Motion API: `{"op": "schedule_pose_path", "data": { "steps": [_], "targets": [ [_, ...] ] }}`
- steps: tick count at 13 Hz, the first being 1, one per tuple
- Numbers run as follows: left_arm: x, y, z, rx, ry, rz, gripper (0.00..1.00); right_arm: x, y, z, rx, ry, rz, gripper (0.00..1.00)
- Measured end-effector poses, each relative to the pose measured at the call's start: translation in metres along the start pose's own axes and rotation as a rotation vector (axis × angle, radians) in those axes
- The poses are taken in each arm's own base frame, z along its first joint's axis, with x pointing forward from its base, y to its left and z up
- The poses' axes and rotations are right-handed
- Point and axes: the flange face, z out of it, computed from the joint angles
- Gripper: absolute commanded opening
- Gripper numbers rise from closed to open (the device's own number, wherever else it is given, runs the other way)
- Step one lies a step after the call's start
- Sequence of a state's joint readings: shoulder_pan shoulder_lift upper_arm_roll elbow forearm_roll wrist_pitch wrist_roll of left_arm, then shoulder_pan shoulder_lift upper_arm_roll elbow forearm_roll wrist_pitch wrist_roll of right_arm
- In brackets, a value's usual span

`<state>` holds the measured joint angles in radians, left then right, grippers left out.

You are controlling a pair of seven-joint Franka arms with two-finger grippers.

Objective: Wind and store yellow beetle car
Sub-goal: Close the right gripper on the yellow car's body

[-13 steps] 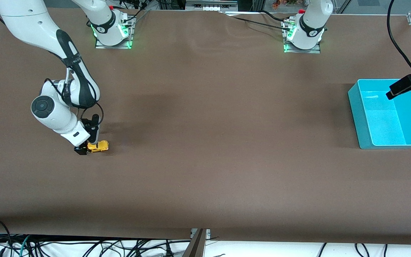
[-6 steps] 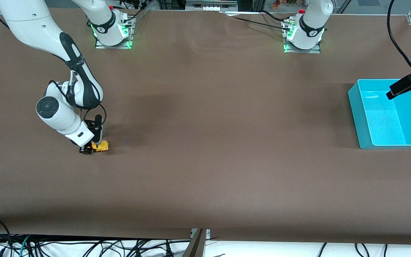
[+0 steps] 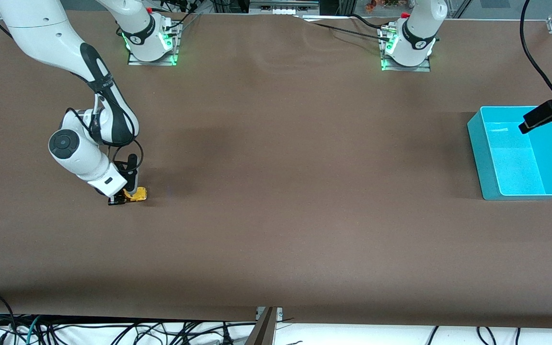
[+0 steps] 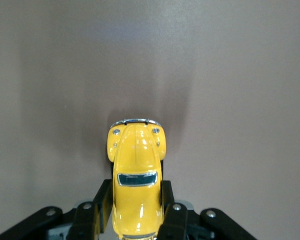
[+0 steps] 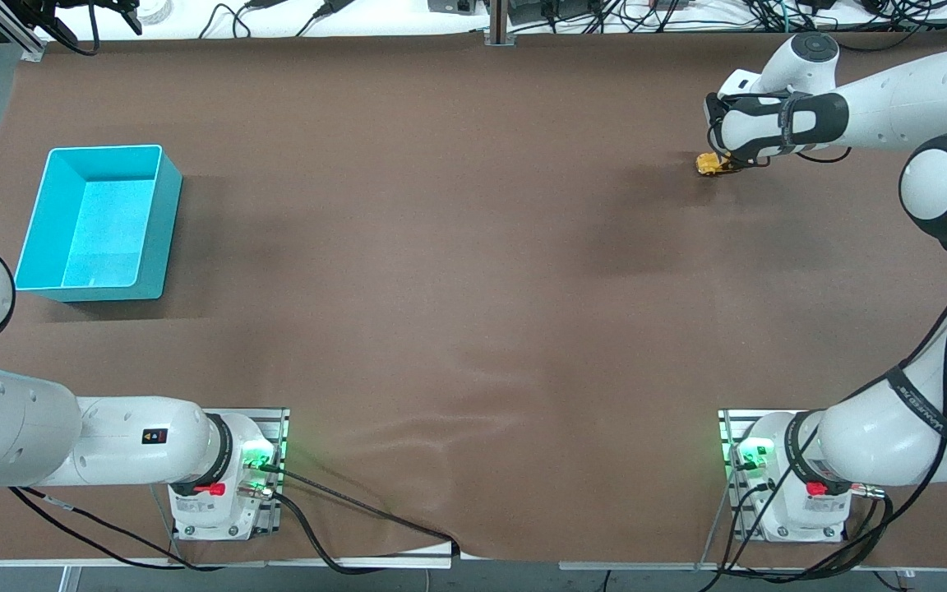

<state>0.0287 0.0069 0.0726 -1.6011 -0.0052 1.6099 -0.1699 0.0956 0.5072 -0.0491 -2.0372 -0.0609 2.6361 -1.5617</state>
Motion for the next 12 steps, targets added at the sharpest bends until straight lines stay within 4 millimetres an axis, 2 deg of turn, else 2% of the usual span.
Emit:
{"op": "schedule_pose_path", "data": {
  "steps": [4, 6, 10, 12],
  "targets": [
    [0.0, 0.0, 0.0, 0.0, 0.0, 0.0, 1.0, 0.035, -0.002, -0.003, 0.024, 0.028, 0.078, 0.39],
    [0.0, 0.0, 0.0, 0.0, 0.0, 0.0, 1.0, 0.043, -0.002, -0.003, 0.024, 0.032, 0.083, 0.39],
    [0.0, 0.0, 0.0, 0.0, 0.0, 0.0, 1.0, 0.038, -0.004, -0.002, 0.012, 0.032, 0.056, 0.4],
    [0.0, 0.0, 0.0, 0.0, 0.0, -0.001, 1.0, 0.024, -0.006, -0.001, 0.001, 0.03, 0.027, 0.4]
  ]
}}
